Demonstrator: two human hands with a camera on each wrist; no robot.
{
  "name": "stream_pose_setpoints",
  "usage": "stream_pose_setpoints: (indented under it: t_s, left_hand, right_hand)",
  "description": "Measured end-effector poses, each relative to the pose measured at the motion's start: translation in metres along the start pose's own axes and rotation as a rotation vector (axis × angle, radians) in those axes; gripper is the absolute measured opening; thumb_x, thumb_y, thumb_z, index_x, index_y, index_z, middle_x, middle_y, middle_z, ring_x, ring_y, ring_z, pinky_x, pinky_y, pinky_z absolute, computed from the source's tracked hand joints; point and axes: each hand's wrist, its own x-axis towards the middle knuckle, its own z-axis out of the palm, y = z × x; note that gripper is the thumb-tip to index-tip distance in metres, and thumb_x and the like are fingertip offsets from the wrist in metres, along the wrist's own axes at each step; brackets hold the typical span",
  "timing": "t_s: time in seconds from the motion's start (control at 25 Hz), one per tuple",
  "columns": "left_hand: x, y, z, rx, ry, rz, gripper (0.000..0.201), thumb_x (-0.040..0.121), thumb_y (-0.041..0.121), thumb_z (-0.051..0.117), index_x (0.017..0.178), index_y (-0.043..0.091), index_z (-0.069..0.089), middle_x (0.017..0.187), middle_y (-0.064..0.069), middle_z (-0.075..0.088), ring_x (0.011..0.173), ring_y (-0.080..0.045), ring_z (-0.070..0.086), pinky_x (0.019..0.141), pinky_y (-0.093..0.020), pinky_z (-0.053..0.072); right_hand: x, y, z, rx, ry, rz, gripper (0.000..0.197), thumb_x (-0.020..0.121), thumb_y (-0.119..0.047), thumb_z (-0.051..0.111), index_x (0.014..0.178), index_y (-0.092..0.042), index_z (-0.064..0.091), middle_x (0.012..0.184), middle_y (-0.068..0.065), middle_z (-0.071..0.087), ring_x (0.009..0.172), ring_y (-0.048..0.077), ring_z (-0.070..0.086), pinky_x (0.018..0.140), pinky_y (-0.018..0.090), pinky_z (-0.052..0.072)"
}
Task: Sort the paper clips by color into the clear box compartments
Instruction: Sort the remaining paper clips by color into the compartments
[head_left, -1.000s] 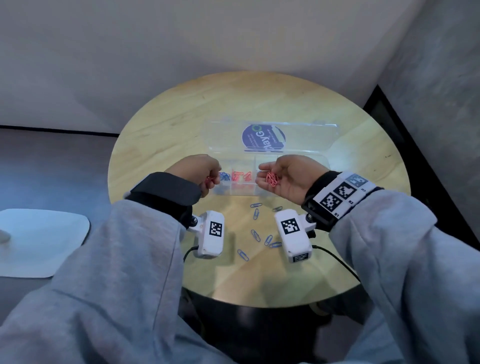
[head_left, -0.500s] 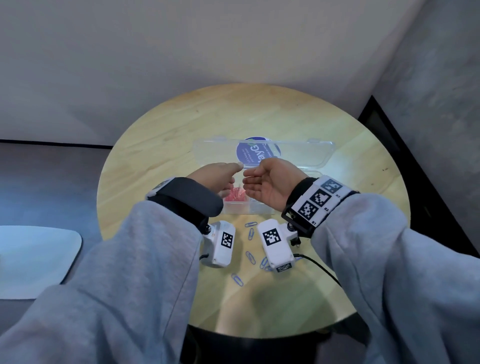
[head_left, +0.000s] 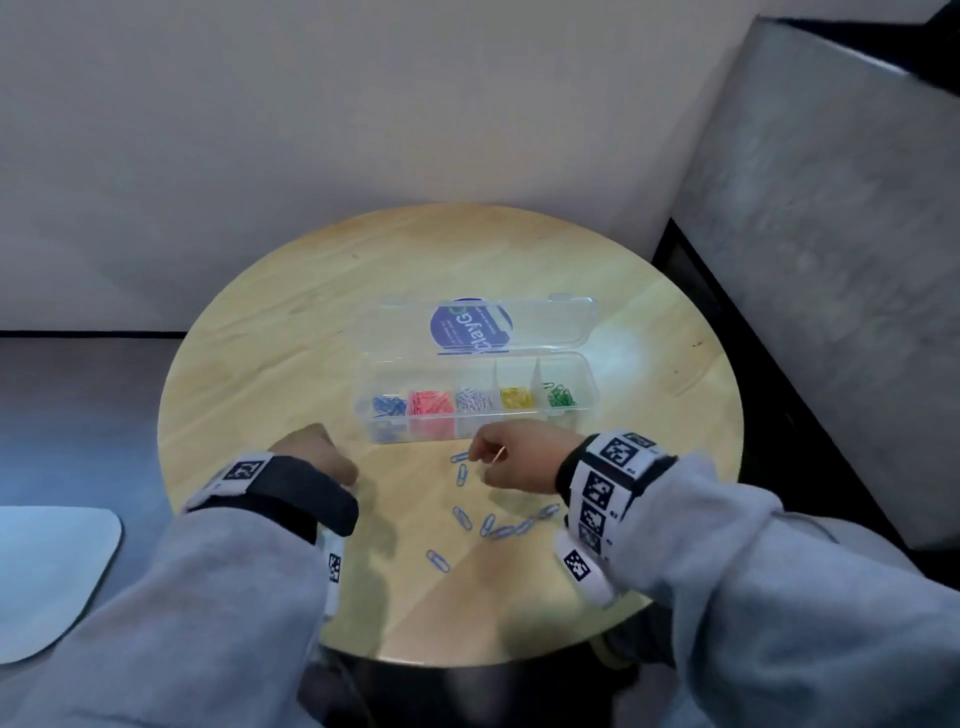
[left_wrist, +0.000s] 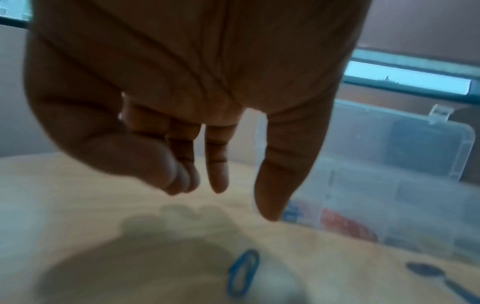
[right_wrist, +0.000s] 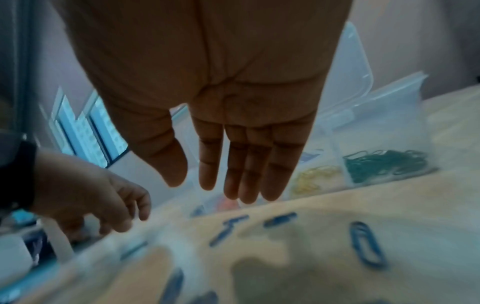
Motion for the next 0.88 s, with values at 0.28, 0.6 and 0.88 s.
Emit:
stream_pose_setpoints:
  t_s: [0.28, 0.6, 0.88]
  left_hand:
    - [0.03, -0.015, 0.04, 0.147, -0.037, -0.062, 0.039, 0.068, 0.051, 0.058, 0.069, 0.013, 0.049, 0.073, 0.001, 0.051, 0.072, -0.022, 0.048, 0.073, -0.028, 0.039]
    - [0.006, 0.005, 0.033, 0.154, -0.032, 0.017, 0.023, 0.051, 0.036, 0.068, 0.061, 0.017, 0.06, 0.065, 0.001, 0.065, 0.063, -0.017, 0.063, 0.065, -0.026, 0.054]
    - [-0.001, 0.008, 0.027, 0.112, -0.006, 0.048, 0.017, 0.047, 0.026, 0.067, 0.057, 0.015, 0.059, 0.061, -0.002, 0.063, 0.064, -0.021, 0.065, 0.061, -0.024, 0.05]
  right_hand:
    - [-0.006, 0.029, 0.013, -0.206, 0.0, 0.21, 0.039, 0.077, -0.016, 0.065, 0.114, -0.018, 0.055, 0.122, 0.006, 0.048, 0.106, 0.024, 0.055, 0.081, 0.029, 0.045]
    - [-0.014, 0.054, 0.009, -0.112, 0.139, 0.381, 0.027, 0.086, -0.03, 0.057, 0.109, -0.017, 0.056, 0.114, 0.003, 0.059, 0.098, 0.022, 0.057, 0.082, 0.027, 0.044]
    - [-0.001, 0.053, 0.018, -0.052, 0.081, 0.362, 0.022, 0.078, -0.018, 0.062, 0.097, -0.019, 0.053, 0.1, 0.001, 0.056, 0.086, 0.019, 0.053, 0.063, 0.024, 0.038]
